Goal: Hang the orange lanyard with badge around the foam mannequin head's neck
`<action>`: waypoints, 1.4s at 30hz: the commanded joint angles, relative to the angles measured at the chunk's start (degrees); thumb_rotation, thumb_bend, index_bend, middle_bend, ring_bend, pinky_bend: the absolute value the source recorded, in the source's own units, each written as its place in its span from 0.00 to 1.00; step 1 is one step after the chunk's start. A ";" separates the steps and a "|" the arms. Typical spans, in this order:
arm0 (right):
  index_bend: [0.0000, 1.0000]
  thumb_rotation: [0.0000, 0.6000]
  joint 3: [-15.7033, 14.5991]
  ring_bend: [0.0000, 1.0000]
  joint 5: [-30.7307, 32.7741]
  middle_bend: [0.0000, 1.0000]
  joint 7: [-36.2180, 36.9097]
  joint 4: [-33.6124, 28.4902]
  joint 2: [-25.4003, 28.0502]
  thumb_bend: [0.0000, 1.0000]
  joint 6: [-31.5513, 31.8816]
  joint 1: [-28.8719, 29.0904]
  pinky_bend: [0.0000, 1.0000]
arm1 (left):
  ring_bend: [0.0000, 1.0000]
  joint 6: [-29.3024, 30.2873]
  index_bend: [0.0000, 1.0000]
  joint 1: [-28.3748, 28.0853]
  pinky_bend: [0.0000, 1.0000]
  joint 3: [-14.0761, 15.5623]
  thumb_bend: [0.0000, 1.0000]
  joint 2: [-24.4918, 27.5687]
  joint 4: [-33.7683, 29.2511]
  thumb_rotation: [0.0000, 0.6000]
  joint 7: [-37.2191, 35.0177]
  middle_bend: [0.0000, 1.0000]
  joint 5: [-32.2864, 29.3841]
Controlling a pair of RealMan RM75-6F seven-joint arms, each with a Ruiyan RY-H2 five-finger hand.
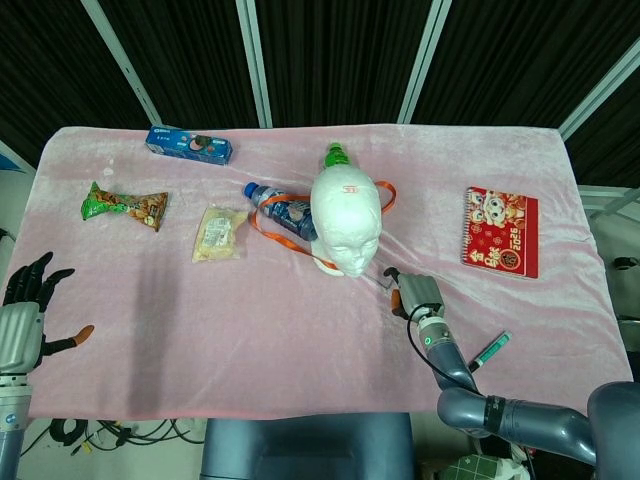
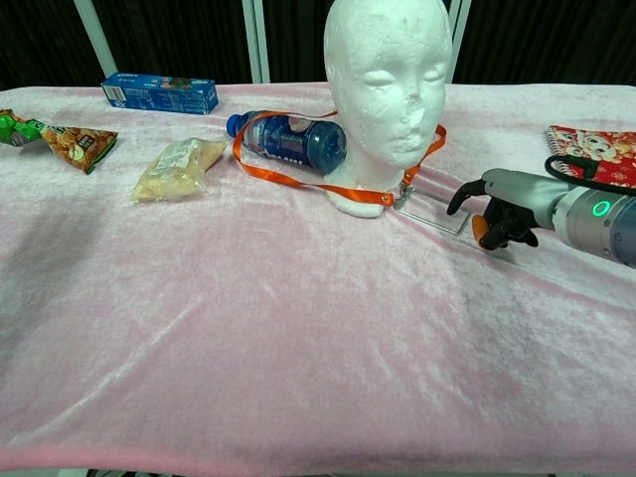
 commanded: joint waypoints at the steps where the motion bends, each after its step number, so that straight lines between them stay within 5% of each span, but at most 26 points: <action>1: 0.27 1.00 -0.10 0.83 -0.12 0.83 0.30 0.40 -0.23 0.75 -0.28 -0.07 0.77 | 0.00 0.09 0.21 0.17 0.00 -0.30 0.07 -0.16 0.13 1.00 0.05 0.01 -0.14; 42: 0.34 1.00 -2.01 0.83 -2.18 0.83 0.67 -5.83 0.76 0.75 1.30 -1.36 0.77 | 0.00 -0.39 0.22 1.44 0.00 -2.57 0.07 -1.12 0.48 1.00 0.74 0.01 0.58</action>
